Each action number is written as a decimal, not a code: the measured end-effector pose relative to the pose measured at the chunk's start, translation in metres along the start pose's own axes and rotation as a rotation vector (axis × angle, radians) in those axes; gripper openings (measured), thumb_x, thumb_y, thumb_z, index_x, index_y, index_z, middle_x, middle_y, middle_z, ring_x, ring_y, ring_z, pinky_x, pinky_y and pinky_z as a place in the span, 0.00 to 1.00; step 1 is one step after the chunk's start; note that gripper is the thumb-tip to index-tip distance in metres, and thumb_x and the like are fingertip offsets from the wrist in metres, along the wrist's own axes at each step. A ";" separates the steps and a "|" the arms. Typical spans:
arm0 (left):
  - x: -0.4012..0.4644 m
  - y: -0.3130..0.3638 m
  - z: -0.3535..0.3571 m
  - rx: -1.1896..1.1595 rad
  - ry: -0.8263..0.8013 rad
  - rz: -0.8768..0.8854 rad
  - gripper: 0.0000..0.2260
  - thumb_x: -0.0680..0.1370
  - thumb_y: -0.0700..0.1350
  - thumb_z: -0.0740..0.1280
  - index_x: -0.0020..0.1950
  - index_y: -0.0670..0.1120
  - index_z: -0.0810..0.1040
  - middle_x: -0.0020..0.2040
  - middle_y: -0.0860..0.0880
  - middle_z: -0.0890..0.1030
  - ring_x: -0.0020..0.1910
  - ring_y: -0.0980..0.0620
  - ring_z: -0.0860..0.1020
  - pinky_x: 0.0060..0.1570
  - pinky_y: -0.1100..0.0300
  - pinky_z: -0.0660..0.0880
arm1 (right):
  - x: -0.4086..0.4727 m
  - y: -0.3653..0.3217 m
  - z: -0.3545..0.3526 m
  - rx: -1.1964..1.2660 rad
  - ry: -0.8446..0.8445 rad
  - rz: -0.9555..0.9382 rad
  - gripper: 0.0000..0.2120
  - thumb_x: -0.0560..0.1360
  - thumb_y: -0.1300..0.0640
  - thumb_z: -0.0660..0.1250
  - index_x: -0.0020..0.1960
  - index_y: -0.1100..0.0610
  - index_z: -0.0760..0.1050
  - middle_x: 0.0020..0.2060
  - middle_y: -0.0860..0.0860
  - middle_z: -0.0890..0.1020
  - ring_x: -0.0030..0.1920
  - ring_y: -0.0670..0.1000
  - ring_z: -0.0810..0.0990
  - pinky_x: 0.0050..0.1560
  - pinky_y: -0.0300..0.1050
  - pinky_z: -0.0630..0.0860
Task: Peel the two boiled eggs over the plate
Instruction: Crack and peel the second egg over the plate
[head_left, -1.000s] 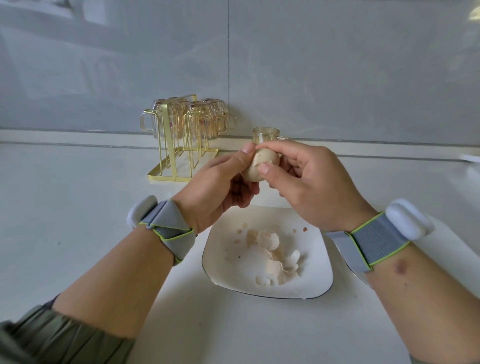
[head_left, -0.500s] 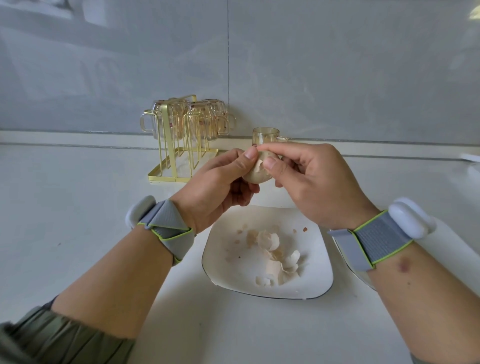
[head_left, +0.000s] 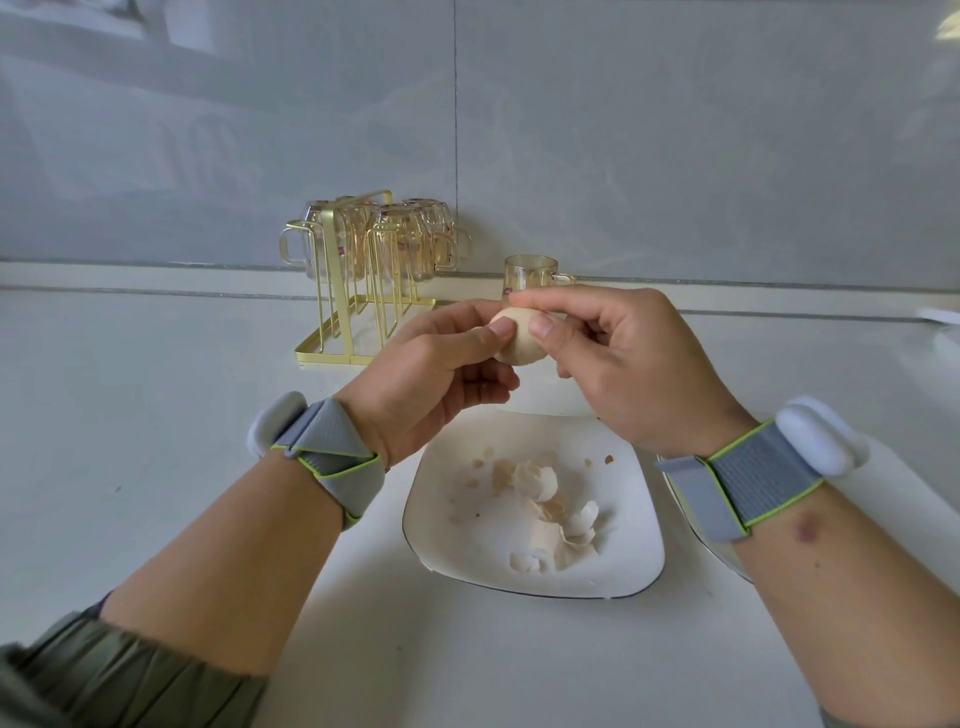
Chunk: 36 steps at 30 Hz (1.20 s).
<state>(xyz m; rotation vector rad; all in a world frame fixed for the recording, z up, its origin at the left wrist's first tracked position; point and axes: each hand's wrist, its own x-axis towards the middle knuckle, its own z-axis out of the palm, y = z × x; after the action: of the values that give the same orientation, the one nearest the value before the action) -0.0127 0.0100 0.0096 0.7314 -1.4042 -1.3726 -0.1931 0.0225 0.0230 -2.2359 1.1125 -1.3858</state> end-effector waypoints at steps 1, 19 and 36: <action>0.000 0.000 0.000 -0.001 0.000 0.001 0.12 0.80 0.38 0.61 0.61 0.35 0.76 0.41 0.43 0.77 0.36 0.49 0.76 0.39 0.58 0.76 | 0.000 0.000 0.000 -0.008 0.001 0.003 0.11 0.80 0.56 0.67 0.60 0.49 0.82 0.34 0.61 0.79 0.37 0.56 0.79 0.37 0.35 0.72; 0.001 0.001 0.004 -0.140 0.080 0.039 0.13 0.73 0.36 0.69 0.56 0.39 0.73 0.47 0.40 0.80 0.42 0.42 0.80 0.48 0.53 0.80 | 0.001 0.001 0.003 -0.046 0.102 0.029 0.11 0.76 0.55 0.71 0.58 0.53 0.80 0.35 0.47 0.84 0.36 0.48 0.83 0.44 0.48 0.81; -0.001 -0.002 0.005 -0.144 0.002 0.056 0.16 0.69 0.34 0.70 0.56 0.39 0.76 0.58 0.36 0.74 0.48 0.43 0.80 0.49 0.53 0.80 | 0.001 0.001 0.001 -0.061 0.084 0.011 0.06 0.74 0.57 0.74 0.51 0.54 0.83 0.37 0.49 0.83 0.38 0.51 0.83 0.45 0.52 0.82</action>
<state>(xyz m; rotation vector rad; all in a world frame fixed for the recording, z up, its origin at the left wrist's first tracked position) -0.0171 0.0123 0.0084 0.5951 -1.2999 -1.4117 -0.1926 0.0205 0.0224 -2.2283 1.2074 -1.4727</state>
